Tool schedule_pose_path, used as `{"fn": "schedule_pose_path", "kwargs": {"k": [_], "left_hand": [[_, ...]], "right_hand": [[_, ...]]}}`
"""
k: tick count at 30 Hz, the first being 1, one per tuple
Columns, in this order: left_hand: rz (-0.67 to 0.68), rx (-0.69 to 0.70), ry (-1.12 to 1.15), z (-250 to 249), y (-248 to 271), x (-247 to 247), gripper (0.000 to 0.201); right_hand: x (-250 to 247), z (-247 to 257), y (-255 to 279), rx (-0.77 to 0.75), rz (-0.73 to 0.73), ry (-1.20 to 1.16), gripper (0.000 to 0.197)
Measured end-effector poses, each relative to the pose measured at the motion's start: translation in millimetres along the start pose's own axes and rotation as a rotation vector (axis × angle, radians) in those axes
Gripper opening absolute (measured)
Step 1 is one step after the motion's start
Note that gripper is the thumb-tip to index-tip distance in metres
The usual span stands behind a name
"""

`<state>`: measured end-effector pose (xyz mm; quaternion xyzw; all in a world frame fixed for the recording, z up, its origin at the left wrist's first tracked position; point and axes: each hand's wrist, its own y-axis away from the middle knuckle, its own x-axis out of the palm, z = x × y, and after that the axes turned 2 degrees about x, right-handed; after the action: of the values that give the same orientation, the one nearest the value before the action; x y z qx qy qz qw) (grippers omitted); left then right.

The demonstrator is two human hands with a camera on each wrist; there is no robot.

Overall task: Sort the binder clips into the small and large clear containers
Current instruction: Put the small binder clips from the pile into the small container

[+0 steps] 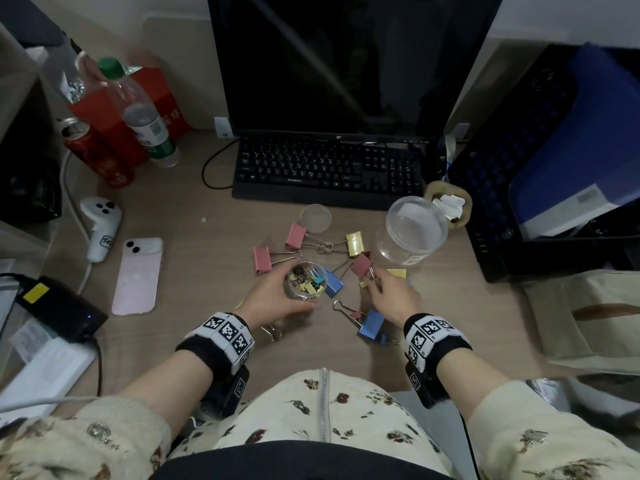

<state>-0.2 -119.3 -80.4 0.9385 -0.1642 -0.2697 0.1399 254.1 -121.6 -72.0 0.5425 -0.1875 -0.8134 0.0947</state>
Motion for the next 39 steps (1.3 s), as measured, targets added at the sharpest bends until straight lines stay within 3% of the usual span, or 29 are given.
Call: {"fn": "schedule_pose_path", "kwargs": {"k": [14, 17, 22, 26, 36, 39], "left_hand": [[-0.007, 0.002, -0.003, -2, 0, -2, 0.103], [-0.007, 0.001, 0.001, -2, 0, -2, 0.102], [0.000, 0.000, -0.009, -6, 1, -1, 0.100], [0.006, -0.007, -0.009, -8, 1, -2, 0.104], [0.005, -0.006, -0.016, -8, 2, -1, 0.099], [0.003, 0.002, -0.011, -12, 3, -2, 0.097]], "right_hand": [[-7, -8, -4, 0.098, -0.145, 0.086, 0.022], [-6, -9, -5, 0.033, -0.192, 0.054, 0.024], [0, 0, -4, -0.195, -0.037, 0.093, 0.036], [3, 6, -2, -0.158, 0.100, 0.218, 0.041], [4, 11, -3, -0.112, 0.119, 0.186, 0.029], [0, 10, -3, -0.112, 0.097, 0.084, 0.016]]}}
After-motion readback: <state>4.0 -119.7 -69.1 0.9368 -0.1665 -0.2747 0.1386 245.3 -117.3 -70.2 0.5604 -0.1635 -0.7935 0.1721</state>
